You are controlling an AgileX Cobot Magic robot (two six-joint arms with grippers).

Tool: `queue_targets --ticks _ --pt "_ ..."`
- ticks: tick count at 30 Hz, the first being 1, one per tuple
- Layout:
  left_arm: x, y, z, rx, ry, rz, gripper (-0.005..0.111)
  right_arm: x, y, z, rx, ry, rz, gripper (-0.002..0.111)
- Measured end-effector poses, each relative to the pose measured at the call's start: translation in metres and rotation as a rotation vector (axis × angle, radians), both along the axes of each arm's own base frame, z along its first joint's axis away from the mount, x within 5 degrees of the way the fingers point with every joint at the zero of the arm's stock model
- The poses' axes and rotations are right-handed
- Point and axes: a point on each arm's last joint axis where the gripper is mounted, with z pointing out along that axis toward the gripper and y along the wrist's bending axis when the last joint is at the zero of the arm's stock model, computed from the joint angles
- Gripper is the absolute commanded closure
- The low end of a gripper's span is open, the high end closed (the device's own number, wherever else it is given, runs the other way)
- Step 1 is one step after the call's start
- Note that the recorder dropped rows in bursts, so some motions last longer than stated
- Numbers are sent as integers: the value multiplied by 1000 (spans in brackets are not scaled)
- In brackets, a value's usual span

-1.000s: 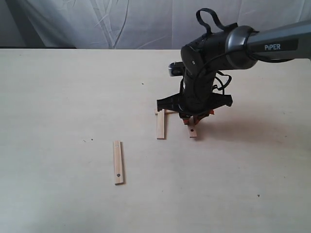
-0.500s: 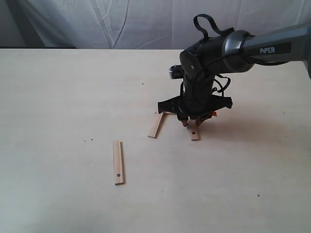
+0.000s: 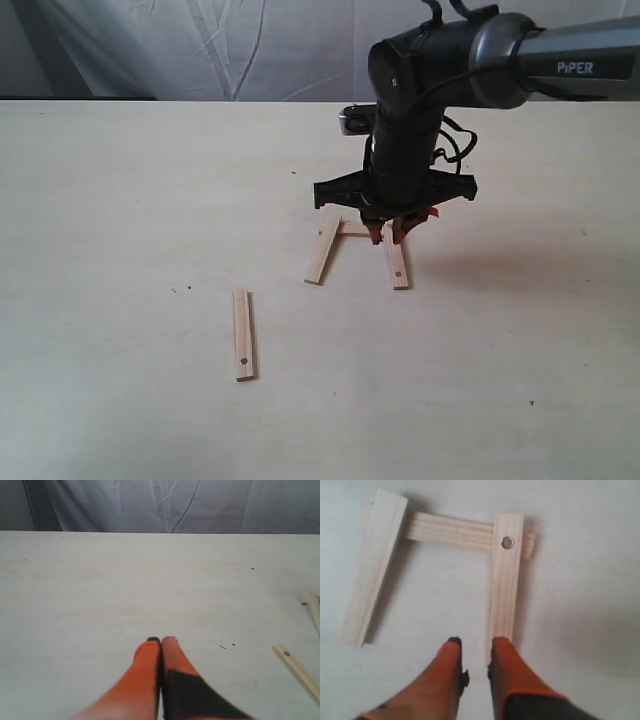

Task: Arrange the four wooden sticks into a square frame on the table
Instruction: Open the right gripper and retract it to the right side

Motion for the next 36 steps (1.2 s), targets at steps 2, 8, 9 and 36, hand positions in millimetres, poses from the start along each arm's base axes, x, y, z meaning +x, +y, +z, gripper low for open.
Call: queue_targets --ticks 2,8,9,36 --pt "0 0 0 0 0 0 107 -2 -2 7 -5 3 18 108" --pt "0 0 0 0 0 0 107 -15 -17 21 46 20 25 108" --pt "0 0 0 0 0 0 107 -17 -24 22 58 29 11 108" --pt "0 3 0 86 2 9 107 -127 -134 104 162 -357 -59 108"
